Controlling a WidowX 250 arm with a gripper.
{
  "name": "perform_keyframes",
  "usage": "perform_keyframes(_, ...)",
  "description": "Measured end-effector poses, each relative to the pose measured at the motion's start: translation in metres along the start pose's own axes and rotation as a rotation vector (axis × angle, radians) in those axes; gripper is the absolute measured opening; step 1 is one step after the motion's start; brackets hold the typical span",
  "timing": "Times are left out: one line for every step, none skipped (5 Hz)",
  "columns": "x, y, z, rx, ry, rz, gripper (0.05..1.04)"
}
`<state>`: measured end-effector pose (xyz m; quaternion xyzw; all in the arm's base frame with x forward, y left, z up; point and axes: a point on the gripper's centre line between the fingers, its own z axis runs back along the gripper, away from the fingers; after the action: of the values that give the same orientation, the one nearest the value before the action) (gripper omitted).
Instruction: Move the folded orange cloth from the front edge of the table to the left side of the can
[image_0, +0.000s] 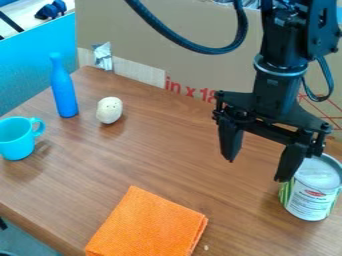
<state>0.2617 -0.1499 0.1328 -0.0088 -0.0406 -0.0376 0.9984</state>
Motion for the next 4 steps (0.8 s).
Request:
perform_keyframes(-0.003,0.002,-0.010,0.014,0.031,-0.002,1.001)
perform_keyframes(-0.019,0.016,-0.033,-0.013,0.100,-0.007,1.001)
perform_keyframes(-0.033,0.033,-0.040,-0.056,0.119,-0.008,1.001)
perform_keyframes(-0.045,0.048,-0.059,-0.089,0.128,-0.032,1.001)
